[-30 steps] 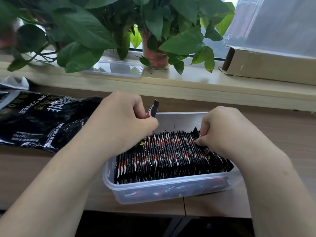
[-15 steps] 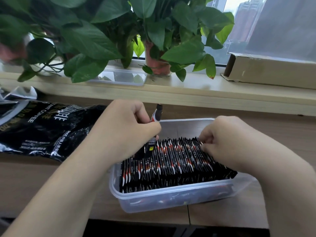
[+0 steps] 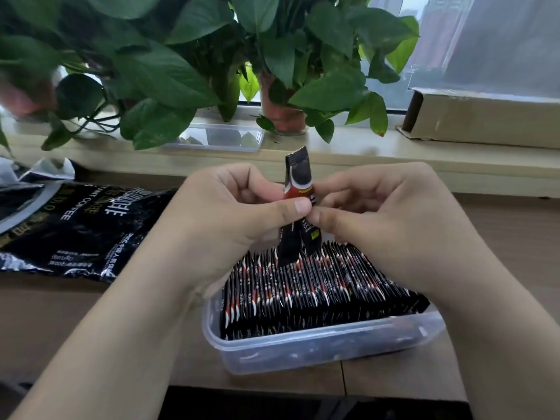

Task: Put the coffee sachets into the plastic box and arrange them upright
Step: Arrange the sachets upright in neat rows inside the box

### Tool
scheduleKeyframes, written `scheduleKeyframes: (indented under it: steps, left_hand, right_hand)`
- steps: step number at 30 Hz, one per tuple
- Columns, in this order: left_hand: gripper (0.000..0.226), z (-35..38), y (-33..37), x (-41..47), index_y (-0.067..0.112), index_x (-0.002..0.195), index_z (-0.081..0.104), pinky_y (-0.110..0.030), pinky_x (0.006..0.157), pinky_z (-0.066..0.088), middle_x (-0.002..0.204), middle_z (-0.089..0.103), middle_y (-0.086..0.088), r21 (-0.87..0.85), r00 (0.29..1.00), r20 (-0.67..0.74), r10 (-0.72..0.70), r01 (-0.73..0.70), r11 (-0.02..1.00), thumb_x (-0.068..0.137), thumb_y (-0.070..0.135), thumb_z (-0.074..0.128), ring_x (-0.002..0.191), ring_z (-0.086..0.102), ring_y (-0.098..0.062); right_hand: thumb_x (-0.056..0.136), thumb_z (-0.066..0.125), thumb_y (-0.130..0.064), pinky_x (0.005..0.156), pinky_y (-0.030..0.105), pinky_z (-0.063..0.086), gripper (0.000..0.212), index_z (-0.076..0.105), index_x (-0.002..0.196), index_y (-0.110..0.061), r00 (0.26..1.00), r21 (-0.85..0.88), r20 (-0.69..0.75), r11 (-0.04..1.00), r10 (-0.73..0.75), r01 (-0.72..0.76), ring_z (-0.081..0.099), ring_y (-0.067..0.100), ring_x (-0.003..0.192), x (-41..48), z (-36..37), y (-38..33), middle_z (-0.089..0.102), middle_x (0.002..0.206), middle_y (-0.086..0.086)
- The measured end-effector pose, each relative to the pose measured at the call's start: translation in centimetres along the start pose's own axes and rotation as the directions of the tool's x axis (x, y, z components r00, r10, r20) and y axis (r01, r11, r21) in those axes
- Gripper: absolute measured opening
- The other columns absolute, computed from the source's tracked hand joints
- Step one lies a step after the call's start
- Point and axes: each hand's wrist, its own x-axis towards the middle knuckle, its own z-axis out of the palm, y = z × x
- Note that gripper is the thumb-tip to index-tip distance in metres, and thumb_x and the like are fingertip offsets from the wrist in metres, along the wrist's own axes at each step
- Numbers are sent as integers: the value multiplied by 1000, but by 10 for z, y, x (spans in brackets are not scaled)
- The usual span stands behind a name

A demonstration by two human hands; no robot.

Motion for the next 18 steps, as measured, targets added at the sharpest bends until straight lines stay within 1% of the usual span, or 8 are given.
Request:
scheduleKeyframes:
  steps: [2, 4, 9, 10, 12, 14, 16, 18]
  left_hand:
    - [27, -1, -1, 0, 12, 61, 58, -37, 73, 51, 74, 74, -16, -28, 1000, 18, 6, -6, 1000, 51, 12, 83, 79, 60, -31]
    - [25, -1, 0, 0, 10, 60, 56, -21, 57, 54, 66, 75, 0, -63, 1000, 8, 13, -12, 998, 52, 10, 80, 65, 68, -19]
    - [24, -6, 0, 3, 12, 59, 58, -14, 57, 58, 71, 76, 1, -95, 1000, -7, -12, 11, 995, 54, 11, 82, 63, 72, -7]
    - [25, -8, -1, 3, 7, 66, 57, -16, 58, 59, 71, 75, 0, -117, 1000, -7, -13, 12, 993, 56, 9, 80, 64, 73, -8]
    - [34, -9, 0, 4, 1, 86, 60, -16, 58, 59, 74, 73, -4, -131, 1000, -26, -12, 8, 991, 59, 9, 79, 68, 73, -10]
    - [43, -10, 1, 4, 3, 98, 62, -15, 58, 57, 79, 72, -5, -134, 998, -59, -20, 11, 991, 60, 10, 79, 71, 74, -11]
    - [43, -10, 0, 5, 5, 100, 61, -17, 60, 58, 84, 72, -7, -149, 996, -80, -34, 22, 989, 60, 7, 78, 72, 75, -12]
    - [52, -11, 0, 4, 10, 106, 62, -23, 65, 61, 89, 69, -11, -136, 996, -82, -32, 20, 991, 58, 6, 79, 72, 76, -16]
  right_hand:
    - [80, 81, -11, 70, 36, 58, 37, 74, 80, -47, 995, -65, -13, 993, -100, 99, 71, 21, 70, -1, 1, -6, 77, 80, -5]
    - [84, 78, -15, 70, 39, 57, 38, 71, 84, -53, 989, -107, -6, 983, -150, 149, 71, 21, 72, -2, 2, -9, 77, 84, -7]
    - [90, 72, -18, 67, 45, 54, 33, 72, 92, -50, 982, -176, 5, 967, -186, 184, 67, 27, 74, -1, 7, -7, 75, 85, 3]
    - [91, 70, -17, 71, 42, 54, 29, 72, 97, -46, 980, -190, 31, 962, -195, 197, 69, 23, 76, -1, 6, -6, 76, 87, 0]
    - [93, 67, -25, 72, 21, 54, 28, 67, 110, -46, 977, -182, 150, 967, -152, 178, 70, 4, 80, -2, 4, -6, 76, 94, -19]
    - [85, 67, -42, 80, 0, 44, 48, 51, 128, -55, 961, -246, 271, 960, -63, 132, 63, -18, 93, -3, 3, -5, 65, 100, -44]
    - [81, 69, -47, 86, -7, 36, 64, 43, 139, -54, 958, -351, 284, 925, -41, 143, 52, -27, 103, -3, 4, -2, 56, 112, -48]
    - [88, 69, -32, 83, -9, 32, 59, 47, 142, -45, 963, -378, 263, 913, -54, 155, 51, -32, 93, -1, 4, -1, 57, 117, -39]
